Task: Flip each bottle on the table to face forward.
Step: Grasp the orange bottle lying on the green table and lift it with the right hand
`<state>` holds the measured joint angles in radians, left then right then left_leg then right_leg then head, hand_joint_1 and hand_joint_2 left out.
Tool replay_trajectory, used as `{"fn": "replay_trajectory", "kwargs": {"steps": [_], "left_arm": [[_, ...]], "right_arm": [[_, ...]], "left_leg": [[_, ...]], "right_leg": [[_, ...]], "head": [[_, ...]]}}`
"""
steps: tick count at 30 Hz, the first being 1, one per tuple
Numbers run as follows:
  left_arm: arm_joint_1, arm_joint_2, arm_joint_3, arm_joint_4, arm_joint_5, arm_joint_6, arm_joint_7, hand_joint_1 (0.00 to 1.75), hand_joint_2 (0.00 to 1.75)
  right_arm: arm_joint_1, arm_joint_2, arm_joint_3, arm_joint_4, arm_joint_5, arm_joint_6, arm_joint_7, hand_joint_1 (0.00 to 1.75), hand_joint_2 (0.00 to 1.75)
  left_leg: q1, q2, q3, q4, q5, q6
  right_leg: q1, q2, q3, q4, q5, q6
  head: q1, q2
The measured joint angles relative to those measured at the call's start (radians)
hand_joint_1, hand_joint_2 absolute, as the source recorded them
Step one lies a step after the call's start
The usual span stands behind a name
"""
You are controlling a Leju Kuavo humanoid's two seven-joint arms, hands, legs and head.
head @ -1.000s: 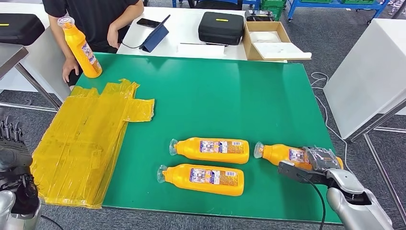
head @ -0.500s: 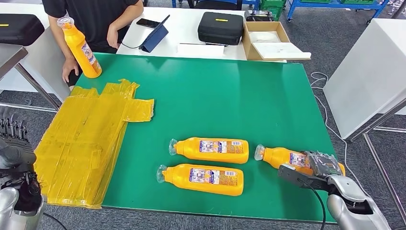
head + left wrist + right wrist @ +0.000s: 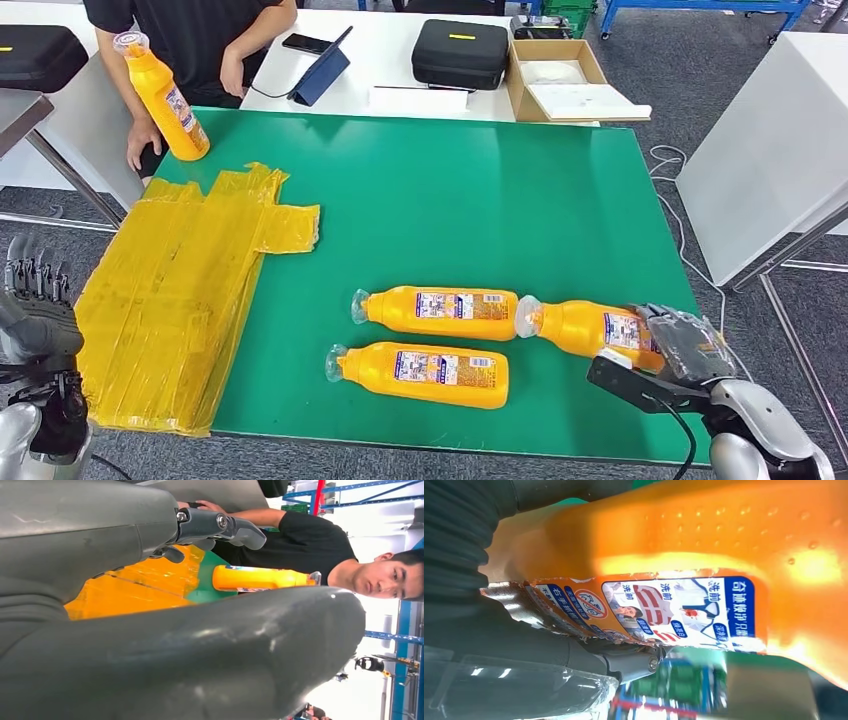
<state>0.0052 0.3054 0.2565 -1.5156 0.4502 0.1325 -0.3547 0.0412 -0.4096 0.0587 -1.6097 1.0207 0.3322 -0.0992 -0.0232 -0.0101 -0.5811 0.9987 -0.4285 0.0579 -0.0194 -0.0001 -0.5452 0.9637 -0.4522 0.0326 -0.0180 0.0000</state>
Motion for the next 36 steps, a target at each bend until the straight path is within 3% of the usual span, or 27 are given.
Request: {"fn": "replay_trajectory", "kwargs": {"steps": [6, 20, 27, 31, 36], "left_arm": [[0.008, 0.002, -0.003, 0.000, 0.001, -0.004, -0.003, 0.00, 0.00], [0.009, 0.010, -0.018, 0.010, 0.008, -0.027, -0.007, 0.00, 0.00], [0.022, -0.004, -0.117, 0.011, 0.078, -0.092, 0.005, 0.00, 0.00], [-0.007, -0.018, -0.202, 0.015, 0.098, -0.098, 0.006, 0.00, 1.75], [-0.081, -0.058, -0.352, 0.017, 0.097, -0.104, 0.019, 0.00, 1.75]], "right_arm": [[0.033, 0.000, -0.030, -0.097, -0.003, 0.005, 0.000, 1.75, 1.75], [0.067, 0.015, -0.068, -0.158, -0.020, -0.029, -0.015, 1.75, 1.75], [0.009, 0.074, -0.030, -0.190, -0.104, -0.113, -0.054, 1.75, 1.75], [-0.100, 0.084, 0.052, -0.161, -0.194, -0.138, -0.044, 1.75, 1.75], [-0.261, 0.117, 0.182, -0.066, -0.331, -0.184, 0.001, 1.75, 1.75]], "left_leg": [[0.000, 0.000, -0.001, 0.000, 0.000, 0.000], [0.000, 0.000, -0.002, 0.000, 0.000, 0.000], [0.000, 0.001, -0.002, 0.000, 0.000, 0.000], [0.000, 0.001, -0.002, 0.000, 0.003, 0.000], [-0.001, 0.000, -0.003, 0.000, 0.005, 0.001]], "right_leg": [[0.000, 0.000, 0.000, 0.000, 0.000, 0.000], [0.000, 0.000, -0.001, 0.000, 0.000, 0.000], [0.000, 0.001, -0.002, 0.000, 0.000, 0.000], [0.000, 0.001, -0.002, 0.000, 0.002, 0.001], [0.000, 0.001, -0.002, 0.000, 0.004, 0.003]], "head": [[0.000, 0.000], [0.000, 0.000], [0.000, 0.000], [0.000, 0.000], [0.000, 0.000]]}}
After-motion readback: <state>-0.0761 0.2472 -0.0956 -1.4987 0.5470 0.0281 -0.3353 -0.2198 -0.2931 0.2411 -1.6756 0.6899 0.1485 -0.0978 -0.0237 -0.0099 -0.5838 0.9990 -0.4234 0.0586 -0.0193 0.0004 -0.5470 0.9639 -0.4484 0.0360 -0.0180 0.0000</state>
